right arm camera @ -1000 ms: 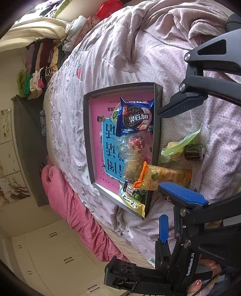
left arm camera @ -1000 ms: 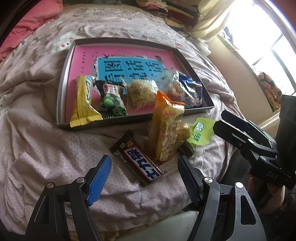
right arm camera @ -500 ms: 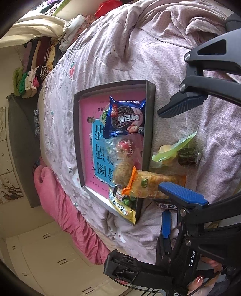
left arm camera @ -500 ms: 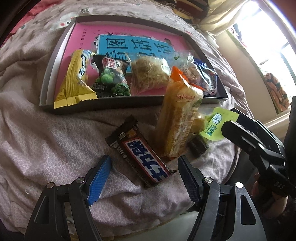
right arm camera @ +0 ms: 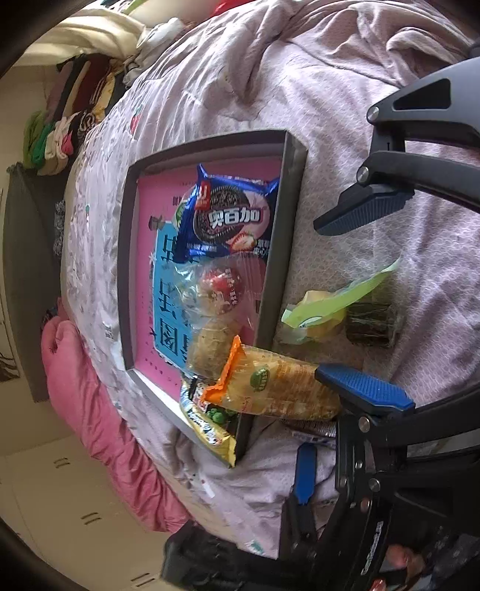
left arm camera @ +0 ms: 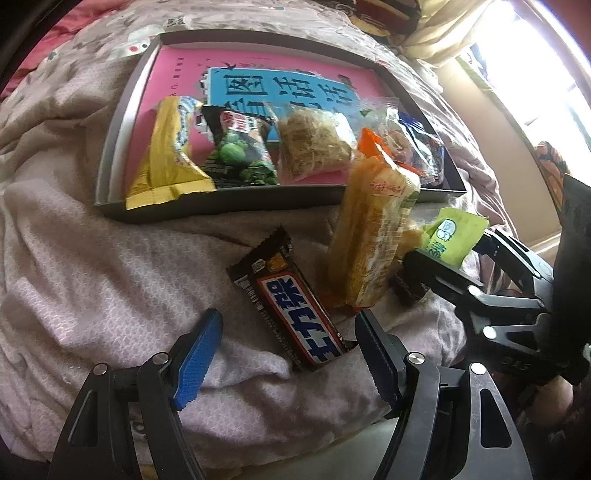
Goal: Organize snacks
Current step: 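Grasp the chocolate bar with left gripper while right gripper grasps the green-labelled bag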
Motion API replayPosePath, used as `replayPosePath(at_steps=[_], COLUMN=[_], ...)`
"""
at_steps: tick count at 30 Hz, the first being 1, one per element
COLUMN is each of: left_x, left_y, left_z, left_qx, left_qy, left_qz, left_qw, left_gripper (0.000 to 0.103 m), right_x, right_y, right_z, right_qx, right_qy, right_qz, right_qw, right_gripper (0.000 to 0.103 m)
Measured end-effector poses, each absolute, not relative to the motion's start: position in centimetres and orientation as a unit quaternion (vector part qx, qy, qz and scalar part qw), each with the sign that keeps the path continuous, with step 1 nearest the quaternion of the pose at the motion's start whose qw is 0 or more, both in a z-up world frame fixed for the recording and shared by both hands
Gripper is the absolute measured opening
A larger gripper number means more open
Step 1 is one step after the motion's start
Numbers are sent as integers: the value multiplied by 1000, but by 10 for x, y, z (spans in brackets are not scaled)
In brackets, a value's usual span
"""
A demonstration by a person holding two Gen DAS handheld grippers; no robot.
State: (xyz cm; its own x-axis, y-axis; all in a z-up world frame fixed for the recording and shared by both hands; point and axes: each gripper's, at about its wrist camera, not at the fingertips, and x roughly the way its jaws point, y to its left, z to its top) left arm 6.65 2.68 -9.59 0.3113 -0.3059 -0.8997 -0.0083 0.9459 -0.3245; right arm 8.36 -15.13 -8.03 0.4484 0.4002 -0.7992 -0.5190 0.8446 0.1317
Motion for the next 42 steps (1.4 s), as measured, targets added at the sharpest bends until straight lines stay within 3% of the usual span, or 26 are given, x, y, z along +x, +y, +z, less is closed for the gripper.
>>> replayPosePath(at_steps=[3,17,20,23,25,27,42], left_x=[66,72,74,76,76,76,96], left_y=[32,31,29,30,33,35,24], left_z=[-95,-99,-100,-101,-101,-101,-118], left_qx=[-138,-139,-138,-148,-161,-168,-175], left_qy=[580,585,583,580,578,578,590], left_qz=[-83,-80,-78,-79,-86,-91,-79], left_qw=[799,795,797,797,795,793,784], left_gripper=[76,75,71,58,44,38,37], right_x=[86,92,95,94,94,93,93], right_y=[-145,-125,-132,-137,-141,-146,-153], right_z=[-85,-102,-100,-95,-91,-87,-82], right_qx=[-84,-123,-101,-90,-79,-71,-41], right_qy=[448,448,450,446,442,440,442], right_qz=[275,293,297,295,293,289,290], right_qw=[846,836,836,841,844,847,848], right_gripper=[70,35,35,35,35,35,35])
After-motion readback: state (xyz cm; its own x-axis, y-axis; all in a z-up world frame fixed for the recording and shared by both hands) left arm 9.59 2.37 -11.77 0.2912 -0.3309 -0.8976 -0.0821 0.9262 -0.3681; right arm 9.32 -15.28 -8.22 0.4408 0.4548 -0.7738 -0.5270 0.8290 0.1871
